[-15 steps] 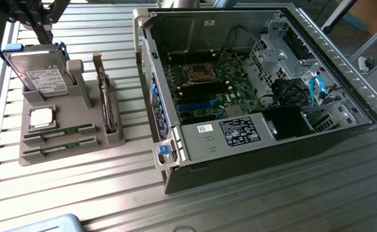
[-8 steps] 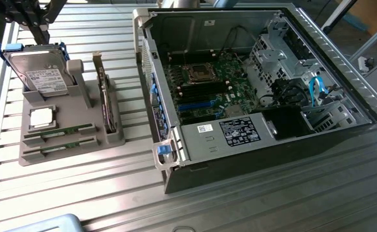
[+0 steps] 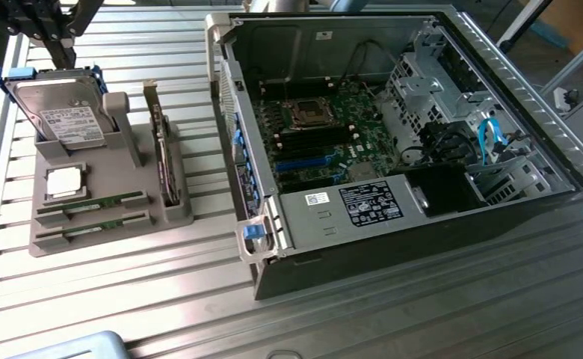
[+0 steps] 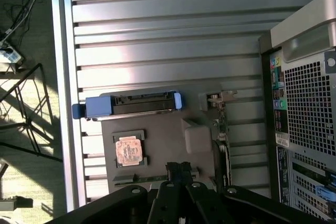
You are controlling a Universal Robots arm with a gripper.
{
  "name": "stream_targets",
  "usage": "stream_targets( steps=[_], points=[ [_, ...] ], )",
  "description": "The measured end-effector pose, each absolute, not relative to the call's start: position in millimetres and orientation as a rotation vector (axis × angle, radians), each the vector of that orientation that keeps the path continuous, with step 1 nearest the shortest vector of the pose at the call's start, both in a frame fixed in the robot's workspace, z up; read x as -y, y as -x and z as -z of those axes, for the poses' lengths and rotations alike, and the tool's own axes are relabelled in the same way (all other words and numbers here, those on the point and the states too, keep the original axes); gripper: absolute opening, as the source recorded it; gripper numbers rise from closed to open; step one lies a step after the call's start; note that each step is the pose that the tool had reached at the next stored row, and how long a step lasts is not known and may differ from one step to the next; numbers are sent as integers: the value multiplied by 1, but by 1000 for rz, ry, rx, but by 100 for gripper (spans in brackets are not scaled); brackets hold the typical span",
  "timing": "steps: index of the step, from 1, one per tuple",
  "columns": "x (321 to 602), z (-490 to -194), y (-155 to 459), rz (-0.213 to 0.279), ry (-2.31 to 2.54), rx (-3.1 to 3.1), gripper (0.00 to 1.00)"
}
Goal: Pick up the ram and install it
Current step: 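Reach for the ram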
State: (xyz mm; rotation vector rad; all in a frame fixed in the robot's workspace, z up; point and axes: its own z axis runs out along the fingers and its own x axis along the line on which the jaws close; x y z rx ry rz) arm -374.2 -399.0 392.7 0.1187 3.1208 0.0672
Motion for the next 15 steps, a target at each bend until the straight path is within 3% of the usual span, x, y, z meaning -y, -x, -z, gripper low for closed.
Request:
stream_targets(
  steps=[15],
  points=[
    [400,-393,374,-67,-119,-3128,10]
  ],
)
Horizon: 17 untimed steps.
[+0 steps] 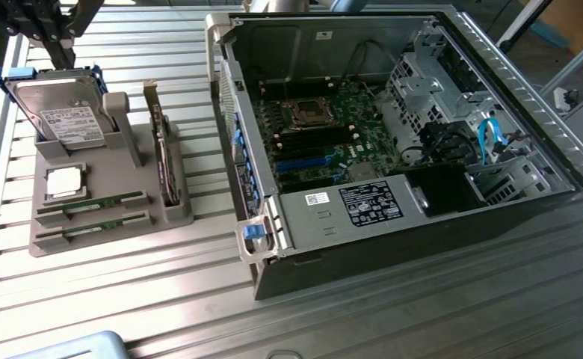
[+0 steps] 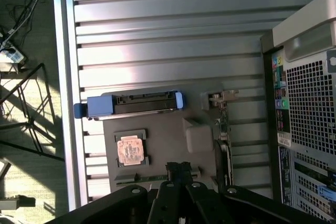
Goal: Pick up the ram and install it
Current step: 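Reach for the ram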
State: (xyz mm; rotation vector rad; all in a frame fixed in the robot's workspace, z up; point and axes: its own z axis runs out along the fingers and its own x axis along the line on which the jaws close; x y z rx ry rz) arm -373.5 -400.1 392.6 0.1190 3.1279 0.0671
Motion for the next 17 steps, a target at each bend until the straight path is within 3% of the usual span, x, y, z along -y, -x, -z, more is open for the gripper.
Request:
stream_targets(
  steps=[17],
  points=[
    [408,-393,374,-67,-119,-3128,10]
  ],
)
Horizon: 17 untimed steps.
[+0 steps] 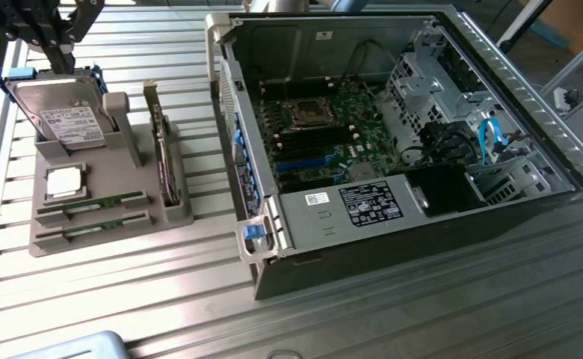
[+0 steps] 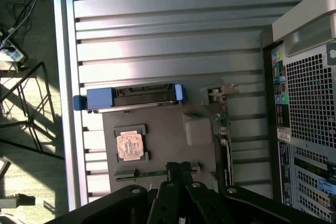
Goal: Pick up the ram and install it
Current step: 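Reach for the ram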
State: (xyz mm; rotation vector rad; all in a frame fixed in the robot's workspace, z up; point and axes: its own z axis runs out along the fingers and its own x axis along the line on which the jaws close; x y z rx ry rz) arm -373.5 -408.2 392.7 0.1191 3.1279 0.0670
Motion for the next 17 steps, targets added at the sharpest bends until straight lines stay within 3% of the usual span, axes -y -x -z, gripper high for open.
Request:
stream_targets(
  steps=[17],
  points=[
    [421,-393,374,-66,-119,-3128,10]
  ],
)
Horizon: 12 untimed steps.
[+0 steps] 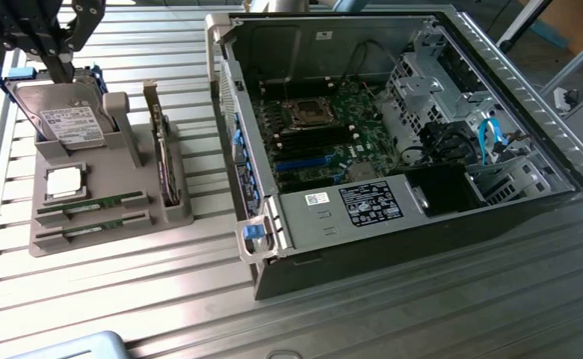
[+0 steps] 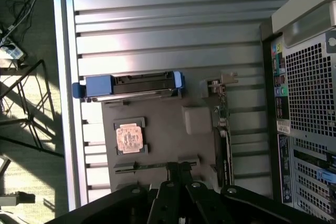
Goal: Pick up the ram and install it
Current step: 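Reach for the ram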
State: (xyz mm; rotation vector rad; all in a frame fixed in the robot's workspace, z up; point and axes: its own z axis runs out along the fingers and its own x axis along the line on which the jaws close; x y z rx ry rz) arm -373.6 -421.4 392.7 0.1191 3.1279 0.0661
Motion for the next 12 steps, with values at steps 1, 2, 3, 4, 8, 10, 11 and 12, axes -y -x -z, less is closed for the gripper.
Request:
stream_targets(
  steps=[1,2,3,4,8,10,11,12],
  points=[
    [422,-393,374,-66,-119,-3128,10],
    [423,-393,374,-66,-119,-3128,10],
    [425,-393,374,-65,-119,-3128,10],
    [426,-393,374,-65,-119,-3128,10],
    [430,-393,374,-64,-119,-3128,10],
    [433,-393,374,-64,-119,-3128,10],
    [434,-393,374,-63,-119,-3128,10],
    [435,-393,374,-63,-119,-3128,10]
  ],
)
